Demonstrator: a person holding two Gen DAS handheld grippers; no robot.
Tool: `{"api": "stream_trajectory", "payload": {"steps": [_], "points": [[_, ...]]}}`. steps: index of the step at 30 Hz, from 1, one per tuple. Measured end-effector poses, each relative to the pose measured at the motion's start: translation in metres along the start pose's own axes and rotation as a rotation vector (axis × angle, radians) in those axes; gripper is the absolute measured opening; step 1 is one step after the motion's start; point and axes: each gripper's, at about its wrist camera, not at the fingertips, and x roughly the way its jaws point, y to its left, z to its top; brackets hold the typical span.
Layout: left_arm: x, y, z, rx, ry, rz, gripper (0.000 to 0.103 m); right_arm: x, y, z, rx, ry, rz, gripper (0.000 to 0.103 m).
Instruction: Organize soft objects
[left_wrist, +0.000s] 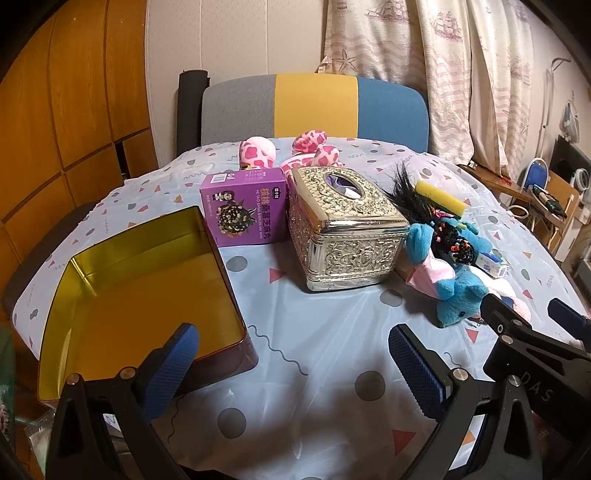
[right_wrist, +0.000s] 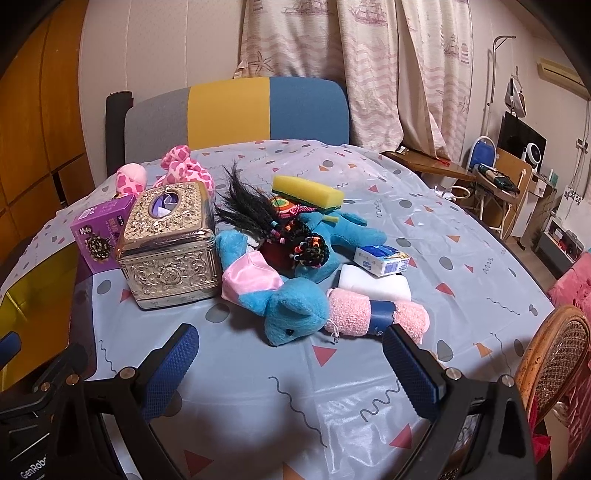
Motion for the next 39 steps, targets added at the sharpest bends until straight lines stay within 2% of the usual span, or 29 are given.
{"api": "stream_trajectory", "payload": {"steps": [31,33,36,39], "points": [[0.005,-0.008,-0.002,0.026,0.021,-0.01,0.103,0.007,-0.014,0.005,0.013,0.006,-0.02,0.101],[0.006,-0.009,-0.002,0.034,0.022,-0.027,0.103,0.008,-0.021,0.009,0.023,0.001,-0.024,0.101],[0.01,-0.011,-0.001,0.046,0.045,-0.152,0.103,0.009,-0.038,0.019,0.055,-0.008,-0.034,0.101],[0.015,-0.022,0.002,0.099,0.069,-0.219,0.103,0.012,-0.066,0.032,0.117,0.001,-0.019,0.101]]}}
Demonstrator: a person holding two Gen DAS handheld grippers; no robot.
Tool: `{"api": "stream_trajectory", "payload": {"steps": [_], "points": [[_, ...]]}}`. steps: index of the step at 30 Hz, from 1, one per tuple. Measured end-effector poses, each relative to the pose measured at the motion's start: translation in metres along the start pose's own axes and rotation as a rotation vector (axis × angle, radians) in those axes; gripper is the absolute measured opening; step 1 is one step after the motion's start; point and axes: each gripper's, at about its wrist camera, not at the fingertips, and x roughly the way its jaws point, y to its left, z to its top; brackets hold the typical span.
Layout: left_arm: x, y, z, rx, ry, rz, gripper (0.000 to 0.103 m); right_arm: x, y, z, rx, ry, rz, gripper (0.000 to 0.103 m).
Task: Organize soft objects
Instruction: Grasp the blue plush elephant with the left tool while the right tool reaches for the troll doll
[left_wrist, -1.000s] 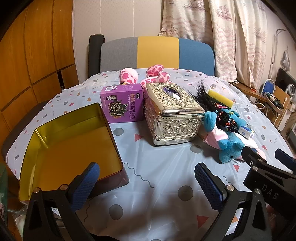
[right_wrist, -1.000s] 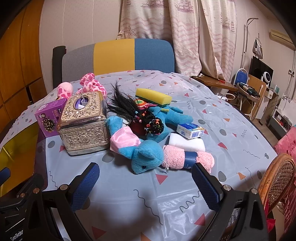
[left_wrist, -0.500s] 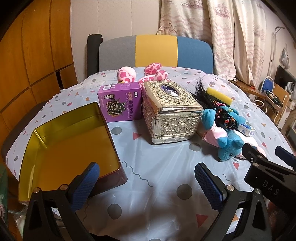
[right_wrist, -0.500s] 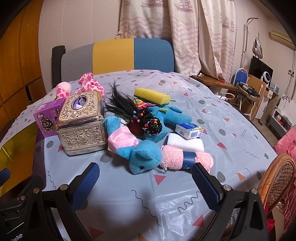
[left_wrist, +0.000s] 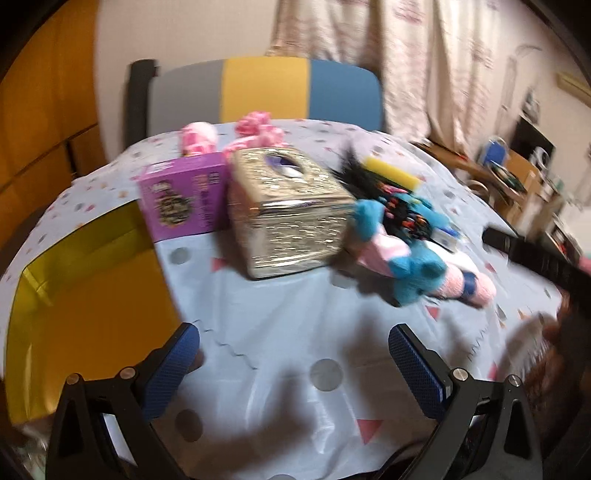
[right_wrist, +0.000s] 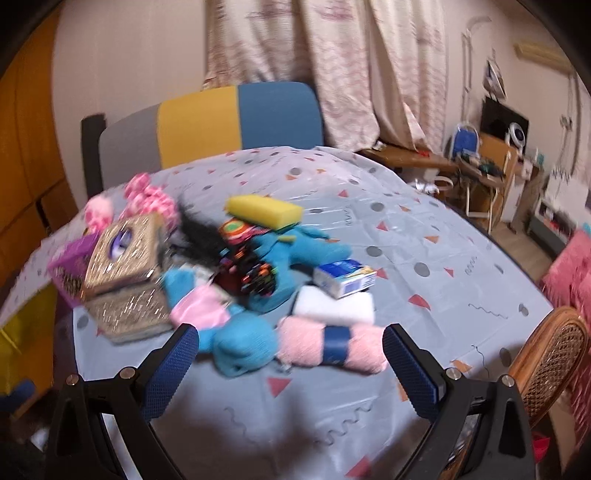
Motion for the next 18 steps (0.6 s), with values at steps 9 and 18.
{"api": "stream_trajectory", "payload": {"steps": [9,18], "points": [[0.029,-0.031,0.024,0.039,0.132,-0.221,0.103,0.011,-0.082,0.029,0.142,0.015,-0.058,0.102],[0.07,-0.057,0.049,-0.008,0.223,-0.261,0.095,0.032,-0.119,0.021,0.297,0.063,0.049,0.102]]}}
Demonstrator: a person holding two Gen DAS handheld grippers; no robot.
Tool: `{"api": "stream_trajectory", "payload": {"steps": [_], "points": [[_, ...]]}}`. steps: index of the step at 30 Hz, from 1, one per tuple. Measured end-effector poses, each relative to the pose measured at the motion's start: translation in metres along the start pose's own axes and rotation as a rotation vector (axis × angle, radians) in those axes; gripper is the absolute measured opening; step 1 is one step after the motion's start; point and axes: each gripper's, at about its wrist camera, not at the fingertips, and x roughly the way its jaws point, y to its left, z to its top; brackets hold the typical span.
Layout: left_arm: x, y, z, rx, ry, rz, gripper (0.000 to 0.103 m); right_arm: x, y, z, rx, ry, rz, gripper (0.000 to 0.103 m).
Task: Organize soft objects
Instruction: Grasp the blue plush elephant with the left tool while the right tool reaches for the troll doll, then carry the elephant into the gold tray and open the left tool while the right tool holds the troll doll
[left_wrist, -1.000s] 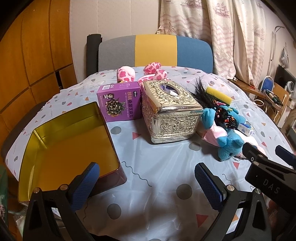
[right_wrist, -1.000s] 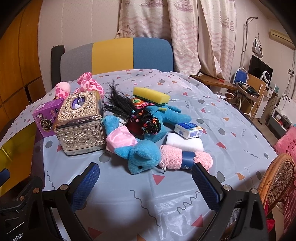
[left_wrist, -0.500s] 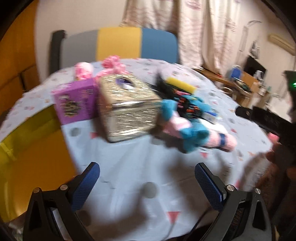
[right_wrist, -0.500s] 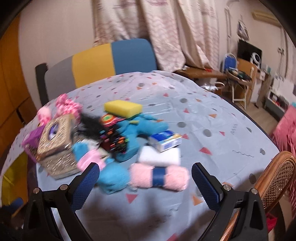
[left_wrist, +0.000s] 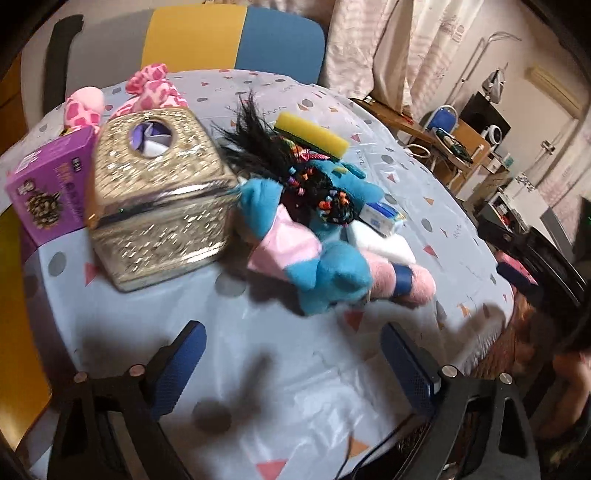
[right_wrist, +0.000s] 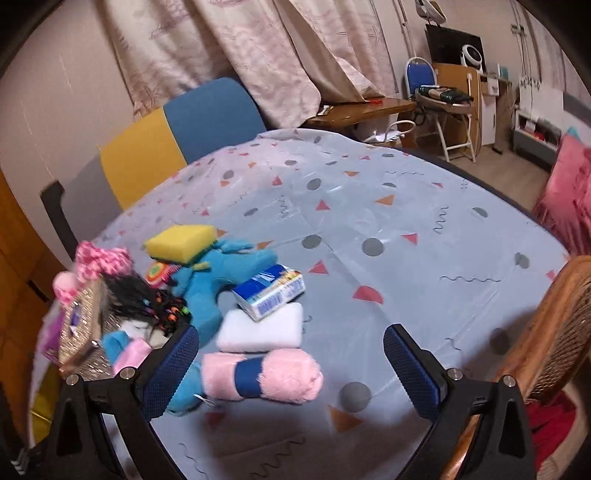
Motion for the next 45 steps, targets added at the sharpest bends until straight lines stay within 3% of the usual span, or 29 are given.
{"api": "stream_trajectory", "payload": {"steps": [6,9,14,15,16,17,18,19,29,33,35,39,41,45], "points": [[0.034,-0.001,0.026,-0.092,-0.015,0.032,0.095,0.003,-0.006,-0.001,0.049,0.003,0.099,0.102],[0.046,0.002,0.034,-0.167,-0.061,0.045,0.097,0.005,-0.011,0.0,0.08,0.014,0.135,0.102],[0.066,-0.008,0.037,-0.153,-0.083,0.075,0.092,0.008,-0.016,0.001,0.117,0.018,0.168,0.102],[0.071,-0.01,0.037,-0.153,-0.07,0.071,0.073,0.009,-0.016,0.001,0.117,0.021,0.172,0.102],[0.078,-0.009,0.037,-0.157,-0.042,0.076,0.064,0.009,-0.016,0.001,0.117,0.025,0.176,0.102],[0.081,-0.008,0.037,-0.16,-0.035,0.071,0.063,0.01,-0.016,0.001,0.118,0.027,0.179,0.102],[0.081,-0.008,0.037,-0.161,-0.042,0.06,0.05,0.01,-0.017,0.001,0.118,0.027,0.18,0.102],[0.077,-0.006,0.036,-0.154,-0.046,0.045,0.024,0.01,-0.017,0.001,0.12,0.025,0.181,0.102],[0.013,-0.006,-0.001,0.03,-0.045,-0.103,0.024,0.011,-0.016,0.0,0.116,0.042,0.17,0.102],[-0.008,0.006,-0.022,0.067,-0.012,-0.097,0.024,0.015,-0.012,-0.001,0.101,0.073,0.155,0.102],[-0.016,0.019,-0.037,0.08,-0.001,-0.05,0.024,0.018,-0.008,-0.002,0.076,0.1,0.153,0.1],[-0.012,0.052,-0.057,0.026,0.042,0.02,0.029,0.031,0.024,-0.002,-0.094,0.199,0.175,0.094],[-0.007,0.069,-0.063,-0.047,0.062,0.001,0.03,0.038,0.054,0.0,-0.203,0.243,0.221,0.082],[-0.004,0.083,-0.065,-0.125,0.06,-0.044,0.035,0.052,0.116,0.01,-0.418,0.23,0.244,0.081]]}}
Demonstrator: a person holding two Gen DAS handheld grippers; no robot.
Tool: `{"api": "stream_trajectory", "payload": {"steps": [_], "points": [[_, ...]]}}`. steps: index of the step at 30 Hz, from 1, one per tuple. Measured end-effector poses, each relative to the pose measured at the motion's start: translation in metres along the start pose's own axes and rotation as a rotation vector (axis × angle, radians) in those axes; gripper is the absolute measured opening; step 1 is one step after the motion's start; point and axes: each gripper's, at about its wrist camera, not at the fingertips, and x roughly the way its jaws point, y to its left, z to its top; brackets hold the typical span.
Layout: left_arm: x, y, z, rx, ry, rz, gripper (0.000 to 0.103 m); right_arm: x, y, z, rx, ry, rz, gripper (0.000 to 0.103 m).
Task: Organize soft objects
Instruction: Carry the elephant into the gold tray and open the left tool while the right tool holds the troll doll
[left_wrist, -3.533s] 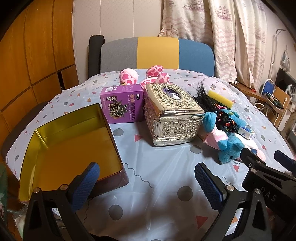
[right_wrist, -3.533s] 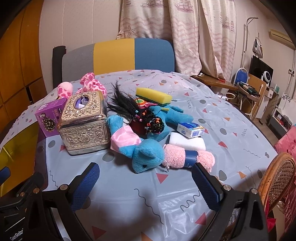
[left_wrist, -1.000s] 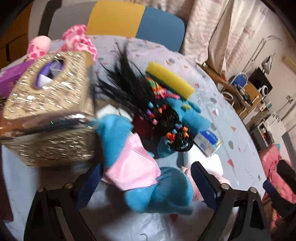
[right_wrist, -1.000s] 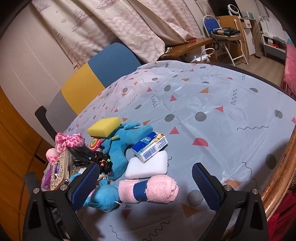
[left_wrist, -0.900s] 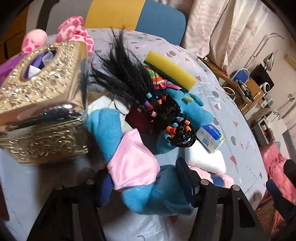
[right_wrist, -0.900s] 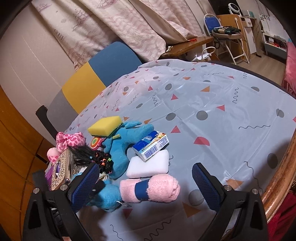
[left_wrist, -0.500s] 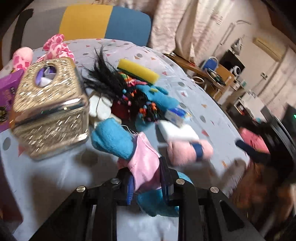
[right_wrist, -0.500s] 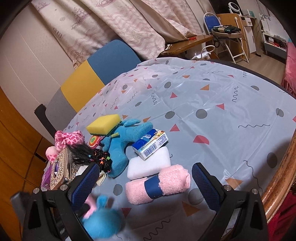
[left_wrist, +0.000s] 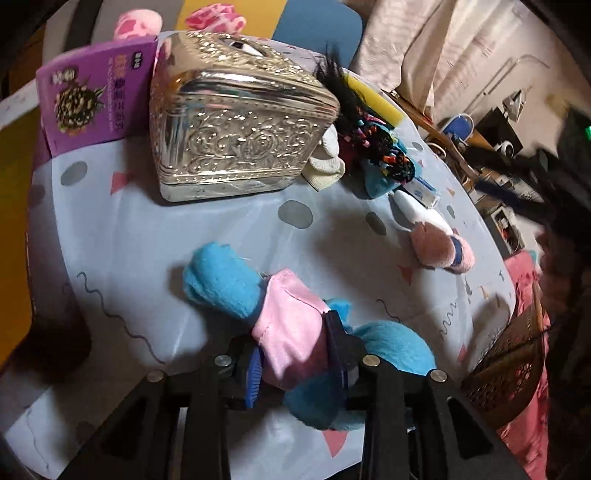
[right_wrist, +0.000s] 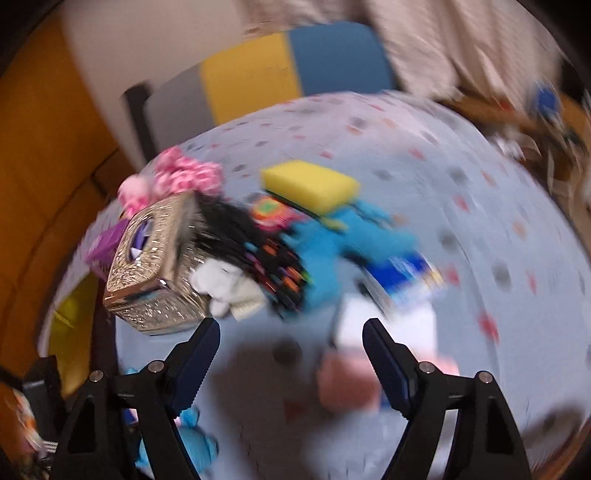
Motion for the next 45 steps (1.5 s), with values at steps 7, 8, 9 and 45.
{"api": "stream_trajectory", "payload": {"steps": [7,8,9,45], "points": [[0.003,0.0,0.001,-0.017,0.003,0.021,0.047,0.095,0.041,0.038,-0.271,0.176,-0.198,0.072],[0.004,0.003,0.002,-0.028,0.004,0.013,0.048,0.108,0.041,0.037,-0.291,0.216,-0.217,0.058],[0.005,0.004,0.003,-0.033,0.004,0.007,0.047,0.116,0.041,0.036,-0.3,0.246,-0.234,0.048],[-0.154,0.133,0.066,-0.156,-0.322,0.26,0.023,0.088,0.047,-0.078,-0.165,0.336,-0.039,0.029]]}}
